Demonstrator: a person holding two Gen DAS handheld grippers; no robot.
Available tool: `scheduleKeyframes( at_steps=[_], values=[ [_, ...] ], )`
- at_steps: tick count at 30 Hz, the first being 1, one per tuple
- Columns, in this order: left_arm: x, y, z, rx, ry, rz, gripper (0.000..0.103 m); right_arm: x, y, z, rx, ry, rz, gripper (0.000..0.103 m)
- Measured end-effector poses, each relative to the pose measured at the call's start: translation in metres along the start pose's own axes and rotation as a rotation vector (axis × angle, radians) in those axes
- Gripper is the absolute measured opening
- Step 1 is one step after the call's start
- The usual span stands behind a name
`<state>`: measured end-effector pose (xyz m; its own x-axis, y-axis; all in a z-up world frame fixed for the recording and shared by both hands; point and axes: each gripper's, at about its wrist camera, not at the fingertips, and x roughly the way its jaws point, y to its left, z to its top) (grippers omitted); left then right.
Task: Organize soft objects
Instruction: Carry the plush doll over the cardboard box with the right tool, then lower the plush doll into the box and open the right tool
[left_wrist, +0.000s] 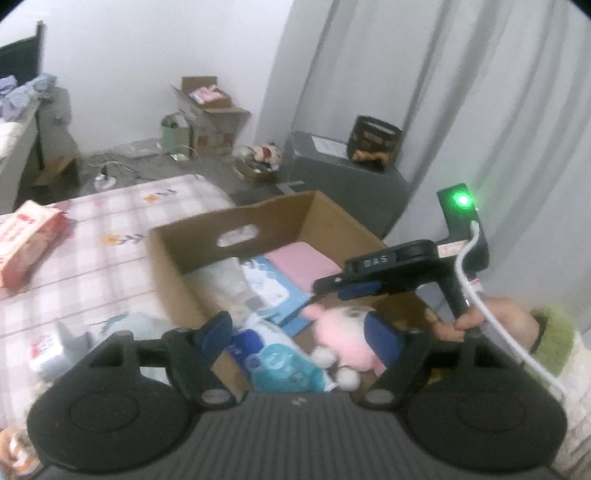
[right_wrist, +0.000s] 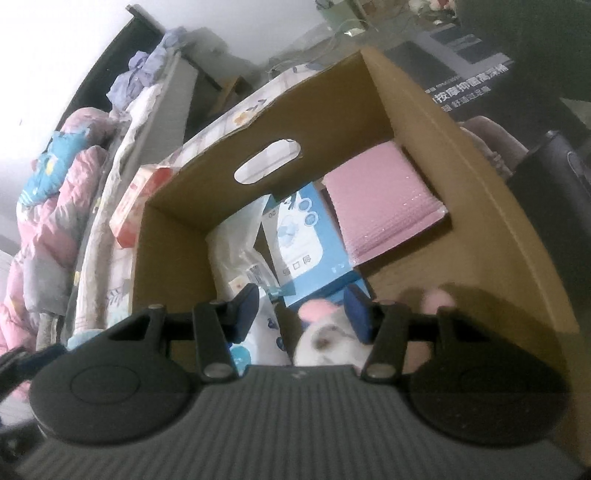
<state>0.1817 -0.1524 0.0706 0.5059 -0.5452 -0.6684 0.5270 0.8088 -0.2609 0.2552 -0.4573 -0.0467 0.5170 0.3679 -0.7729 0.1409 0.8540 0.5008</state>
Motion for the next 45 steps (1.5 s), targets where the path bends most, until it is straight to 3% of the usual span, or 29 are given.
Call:
scheduleKeyframes(
  at_steps=[10, 13, 15, 20, 29, 30, 33, 40, 45],
  values=[
    [-0.072, 0.048, -0.035, -0.063, -0.095, 0.079, 0.084, -0.033, 0.009, -0.011, 0.016, -0.047, 0.012, 0.053],
    [-0.090, 0.060, -0.047, -0.078, -0.122, 0.108, 0.085, -0.042, 0.010, -0.020, 0.030, -0.026, -0.034, 0.059],
    [-0.101, 0.068, -0.057, -0.090, -0.138, 0.122, 0.086, -0.047, 0.008, -0.025, 0.052, -0.007, -0.069, 0.069],
    [-0.116, 0.082, -0.079, -0.121, -0.161, 0.148, 0.087, -0.047, -0.004, -0.036, 0.152, 0.065, -0.140, 0.081],
    [-0.128, 0.112, -0.108, -0.224, -0.163, 0.141, 0.087, -0.005, -0.020, -0.037, 0.390, 0.151, -0.254, 0.085],
    [-0.128, 0.114, -0.110, -0.229, -0.164, 0.142, 0.087, 0.000, -0.017, -0.037, 0.389, 0.152, -0.272, 0.092],
    [-0.129, 0.119, -0.113, -0.245, -0.160, 0.144, 0.087, 0.012, -0.004, -0.035, 0.331, 0.137, -0.339, 0.098],
    [-0.125, 0.125, -0.116, -0.264, -0.154, 0.140, 0.087, 0.026, 0.005, -0.036, 0.151, 0.138, -0.414, 0.097],
    [-0.121, 0.125, -0.115, -0.268, -0.145, 0.138, 0.087, 0.021, 0.009, -0.039, 0.016, 0.121, -0.392, 0.092]
  ],
)
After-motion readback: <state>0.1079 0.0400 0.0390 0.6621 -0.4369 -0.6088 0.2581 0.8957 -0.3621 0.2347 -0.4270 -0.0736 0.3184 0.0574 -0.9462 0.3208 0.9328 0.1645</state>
